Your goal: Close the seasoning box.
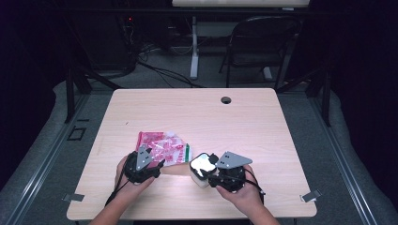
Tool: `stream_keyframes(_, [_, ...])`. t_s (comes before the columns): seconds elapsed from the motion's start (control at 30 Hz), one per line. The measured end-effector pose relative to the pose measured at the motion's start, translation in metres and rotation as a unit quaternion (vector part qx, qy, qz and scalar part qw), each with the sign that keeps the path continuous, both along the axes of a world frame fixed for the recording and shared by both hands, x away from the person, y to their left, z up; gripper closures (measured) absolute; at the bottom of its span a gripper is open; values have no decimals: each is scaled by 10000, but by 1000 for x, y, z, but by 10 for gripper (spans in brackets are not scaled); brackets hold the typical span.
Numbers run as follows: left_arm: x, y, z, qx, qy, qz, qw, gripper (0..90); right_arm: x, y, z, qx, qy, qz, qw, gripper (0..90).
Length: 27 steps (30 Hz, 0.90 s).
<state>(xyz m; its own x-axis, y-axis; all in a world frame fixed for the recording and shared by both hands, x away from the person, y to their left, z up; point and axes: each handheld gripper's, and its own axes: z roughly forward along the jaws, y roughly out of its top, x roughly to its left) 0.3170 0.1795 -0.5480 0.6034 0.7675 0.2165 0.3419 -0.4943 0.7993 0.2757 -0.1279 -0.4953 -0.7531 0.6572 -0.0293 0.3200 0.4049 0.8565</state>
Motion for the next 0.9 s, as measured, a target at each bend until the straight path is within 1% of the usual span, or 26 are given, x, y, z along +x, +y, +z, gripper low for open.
stream_keyframes(0.1, [0,0,0,-21,0,29,10000,339,1,-1,0,-28,-4,-9,10000,518])
stream_keyframes(0.2, [1,2,0,-51,18,45,10000,339,2,-3,0,33,-5,-38,10000,516])
stream_keyframes(0.27, [2,4,0,-100,53,77,9999,339,3,-7,1,88,-21,-145,9999,515])
stream_keyframes(0.3, [2,4,0,-100,53,77,9999,339,3,-7,1,88,-21,-145,9999,515])
stream_keyframes(0.33, [3,5,0,-129,60,98,9999,340,4,-11,1,90,-32,-212,9997,514])
stream_keyframes(0.43, [3,6,0,-136,66,108,9998,340,6,-15,1,121,-24,-294,9995,513])
stream_keyframes(0.47, [3,6,0,-154,67,112,9998,340,8,-21,1,153,-21,-381,9992,512])
stream_keyframes(0.57, [3,7,1,-155,68,123,9998,340,9,-25,0,208,-22,-446,9988,510])
stream_keyframes(0.6, [3,8,1,-147,70,126,9998,341,12,-33,0,178,-26,-573,9982,510])
stream_keyframes(0.63, [3,8,1,-153,80,140,9998,341,12,-33,0,178,-26,-573,9982,510])
stream_keyframes(0.67, [4,9,1,-141,74,158,9997,342,16,-41,-1,225,-4,-692,9974,510])
stream_keyframes(0.7, [4,9,1,-142,71,166,9997,343,17,-43,-1,208,9,-750,9970,510])
stream_keyframes(0.8, [4,10,1,-156,68,181,9997,344,20,-53,-1,315,16,-926,9952,508])
stream_keyframes(0.83, [4,10,1,-156,68,181,9997,343,20,-53,-1,315,16,-926,9952,508])
stream_keyframes(0.87, [4,10,0,-161,88,176,9997,344,23,-60,-2,313,23,-1046,9940,507])
stream_keyframes(0.9, [4,10,0,-156,89,173,9997,343,24,-62,-2,345,26,-1088,9935,507])
